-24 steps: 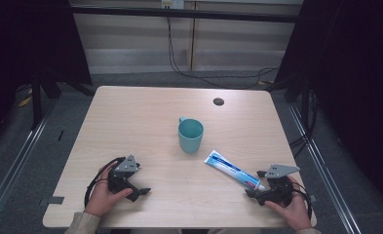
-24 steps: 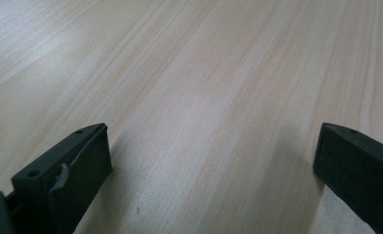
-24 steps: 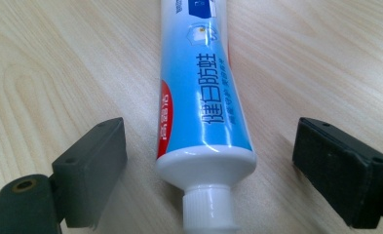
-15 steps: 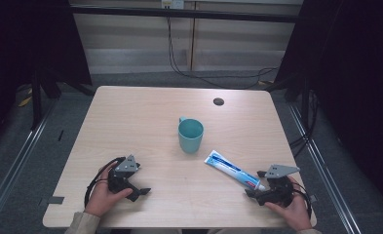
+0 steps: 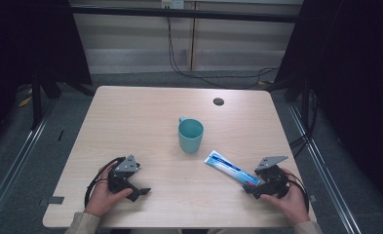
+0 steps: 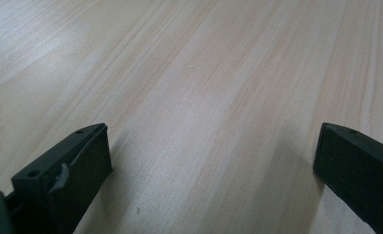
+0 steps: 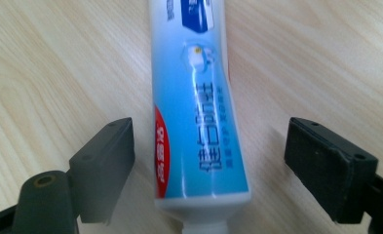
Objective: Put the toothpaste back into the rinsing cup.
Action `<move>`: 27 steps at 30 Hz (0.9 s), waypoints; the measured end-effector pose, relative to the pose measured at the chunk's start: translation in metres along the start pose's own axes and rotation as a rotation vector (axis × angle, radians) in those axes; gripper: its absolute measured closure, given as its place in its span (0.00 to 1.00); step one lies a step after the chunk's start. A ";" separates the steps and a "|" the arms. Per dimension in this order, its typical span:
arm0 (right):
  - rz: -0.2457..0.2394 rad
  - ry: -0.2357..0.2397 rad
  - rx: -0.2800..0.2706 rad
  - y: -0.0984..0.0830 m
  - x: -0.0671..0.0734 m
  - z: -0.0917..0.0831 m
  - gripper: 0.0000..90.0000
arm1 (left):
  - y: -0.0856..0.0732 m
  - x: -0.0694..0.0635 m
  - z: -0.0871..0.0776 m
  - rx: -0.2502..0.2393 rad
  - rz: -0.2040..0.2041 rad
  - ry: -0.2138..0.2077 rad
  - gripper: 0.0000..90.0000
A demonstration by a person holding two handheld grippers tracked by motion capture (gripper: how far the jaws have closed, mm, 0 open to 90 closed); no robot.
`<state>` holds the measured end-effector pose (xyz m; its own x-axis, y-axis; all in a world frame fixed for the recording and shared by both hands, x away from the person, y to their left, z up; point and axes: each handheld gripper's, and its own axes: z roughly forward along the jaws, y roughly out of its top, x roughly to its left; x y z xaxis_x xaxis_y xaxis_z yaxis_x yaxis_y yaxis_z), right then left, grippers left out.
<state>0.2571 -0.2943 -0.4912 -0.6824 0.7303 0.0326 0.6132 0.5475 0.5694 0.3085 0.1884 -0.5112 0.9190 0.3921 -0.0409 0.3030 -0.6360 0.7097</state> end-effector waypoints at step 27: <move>-0.106 0.037 0.220 0.076 0.012 0.016 0.24 | 0.000 0.000 0.000 0.000 0.000 0.000 0.00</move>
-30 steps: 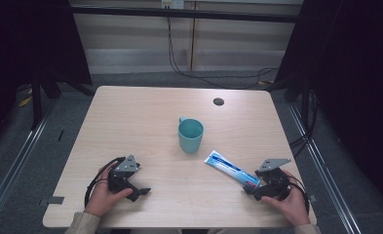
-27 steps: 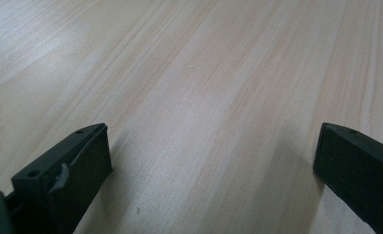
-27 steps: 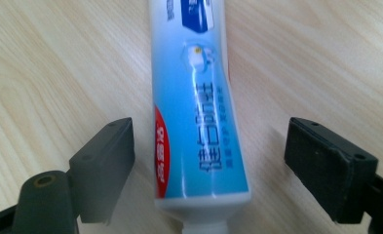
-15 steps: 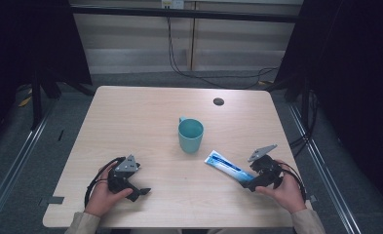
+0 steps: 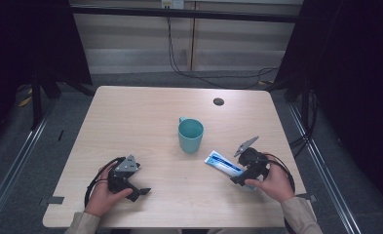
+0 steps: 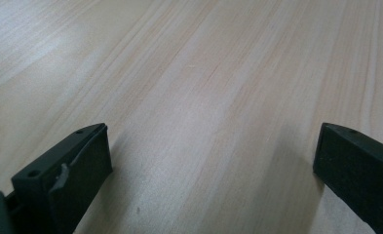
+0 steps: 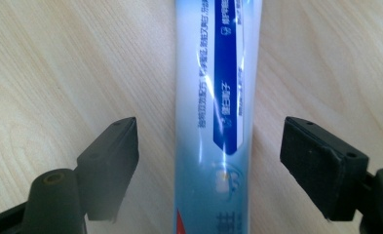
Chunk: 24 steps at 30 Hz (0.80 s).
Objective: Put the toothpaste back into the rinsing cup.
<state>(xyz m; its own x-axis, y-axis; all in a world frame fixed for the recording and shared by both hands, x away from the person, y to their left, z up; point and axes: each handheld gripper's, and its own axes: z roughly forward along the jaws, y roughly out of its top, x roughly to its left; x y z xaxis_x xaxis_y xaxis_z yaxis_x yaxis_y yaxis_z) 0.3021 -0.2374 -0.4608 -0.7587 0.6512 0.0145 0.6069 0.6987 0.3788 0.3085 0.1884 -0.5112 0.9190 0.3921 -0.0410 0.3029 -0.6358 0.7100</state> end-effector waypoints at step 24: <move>-0.020 0.011 0.077 0.032 0.000 0.014 0.31 | 0.000 0.000 0.000 0.000 0.000 0.000 0.00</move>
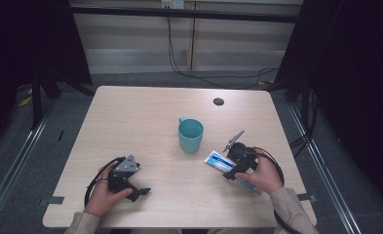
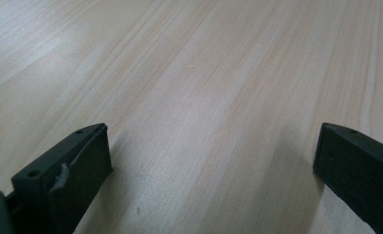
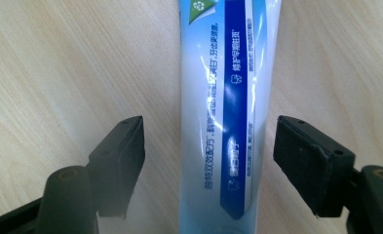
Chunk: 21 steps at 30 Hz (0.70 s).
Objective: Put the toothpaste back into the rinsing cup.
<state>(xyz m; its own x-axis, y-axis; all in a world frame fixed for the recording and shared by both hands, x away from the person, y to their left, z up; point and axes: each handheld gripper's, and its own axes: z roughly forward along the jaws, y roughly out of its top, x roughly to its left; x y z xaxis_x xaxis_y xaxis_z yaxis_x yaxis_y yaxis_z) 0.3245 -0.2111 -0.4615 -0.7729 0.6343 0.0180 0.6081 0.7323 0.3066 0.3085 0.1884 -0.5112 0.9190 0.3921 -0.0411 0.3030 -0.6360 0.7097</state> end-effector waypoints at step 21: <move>-0.005 -0.031 0.090 0.012 -0.003 0.014 0.47 | 0.000 0.000 0.000 0.000 0.000 0.000 0.00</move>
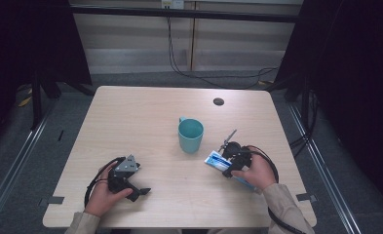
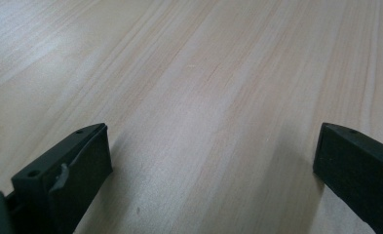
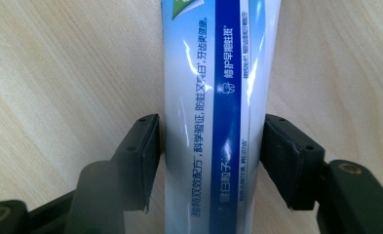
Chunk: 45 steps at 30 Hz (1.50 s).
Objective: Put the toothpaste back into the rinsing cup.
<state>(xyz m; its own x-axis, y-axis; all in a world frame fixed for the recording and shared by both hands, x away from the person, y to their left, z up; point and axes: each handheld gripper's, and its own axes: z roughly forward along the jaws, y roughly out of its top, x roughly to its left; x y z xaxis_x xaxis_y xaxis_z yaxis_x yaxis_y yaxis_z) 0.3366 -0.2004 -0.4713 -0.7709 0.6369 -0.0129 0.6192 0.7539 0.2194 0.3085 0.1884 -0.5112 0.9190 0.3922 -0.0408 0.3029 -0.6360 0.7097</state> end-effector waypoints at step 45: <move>0.050 0.049 -0.192 0.000 -0.006 -0.053 0.82 | 0.000 0.000 0.000 0.000 0.000 0.000 0.00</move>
<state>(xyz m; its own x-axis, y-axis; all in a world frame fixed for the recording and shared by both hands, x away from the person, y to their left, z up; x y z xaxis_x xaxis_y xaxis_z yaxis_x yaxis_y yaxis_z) 0.3332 -0.2121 -0.4193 -0.7492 0.6605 0.0489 0.6204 0.6741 0.4009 0.3085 0.1884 -0.5112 0.9189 0.3923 -0.0409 0.3030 -0.6358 0.7099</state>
